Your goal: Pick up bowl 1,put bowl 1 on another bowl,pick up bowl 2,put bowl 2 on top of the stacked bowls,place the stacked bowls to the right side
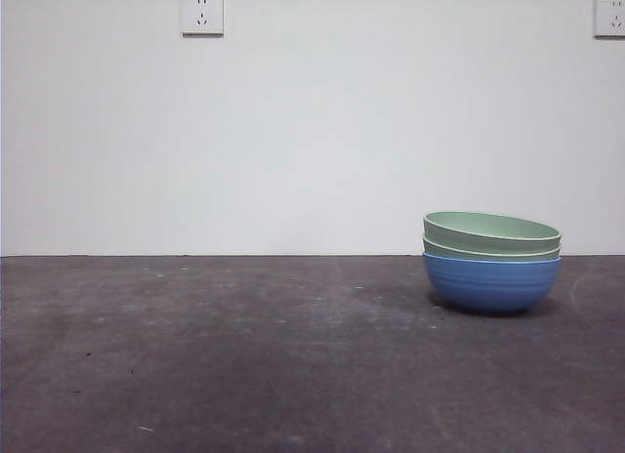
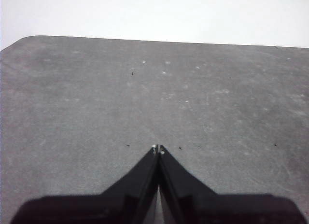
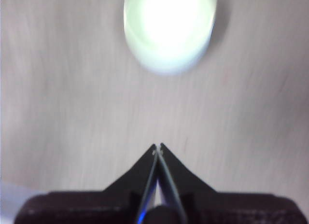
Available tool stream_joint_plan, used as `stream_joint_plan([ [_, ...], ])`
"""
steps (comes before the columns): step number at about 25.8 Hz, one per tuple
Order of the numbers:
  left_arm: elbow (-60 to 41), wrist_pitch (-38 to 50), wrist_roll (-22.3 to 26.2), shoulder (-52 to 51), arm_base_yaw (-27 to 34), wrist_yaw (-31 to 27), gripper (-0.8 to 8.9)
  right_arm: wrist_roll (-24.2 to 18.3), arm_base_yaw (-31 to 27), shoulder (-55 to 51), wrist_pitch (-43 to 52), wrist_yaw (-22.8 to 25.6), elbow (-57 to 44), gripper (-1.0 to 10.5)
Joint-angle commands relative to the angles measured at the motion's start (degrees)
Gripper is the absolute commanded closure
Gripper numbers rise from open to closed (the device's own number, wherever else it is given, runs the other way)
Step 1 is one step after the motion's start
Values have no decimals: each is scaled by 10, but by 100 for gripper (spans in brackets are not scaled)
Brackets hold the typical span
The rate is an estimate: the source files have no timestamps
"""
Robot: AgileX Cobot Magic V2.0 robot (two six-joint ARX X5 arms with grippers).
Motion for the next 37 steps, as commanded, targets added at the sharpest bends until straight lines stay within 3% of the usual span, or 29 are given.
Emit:
stream_joint_plan([
  [1, -8, 4, -3, -2, 2, 1, 816, 2, -14, -66, 86, -2, -39, 944],
  [9, -8, 4, -3, -2, 2, 1, 816, 45, -44, -306, 411, 0, -347, 944],
  [12, -8, 4, -3, -2, 2, 1, 816, 59, -44, -353, 481, 3, -433, 944],
  [24, -8, 4, -3, -2, 2, 1, 816, 70, -36, -454, 526, 3, -604, 944],
  [37, -8, 4, -3, -2, 2, 1, 816, 87, -33, -478, 523, 3, -645, 944],
])
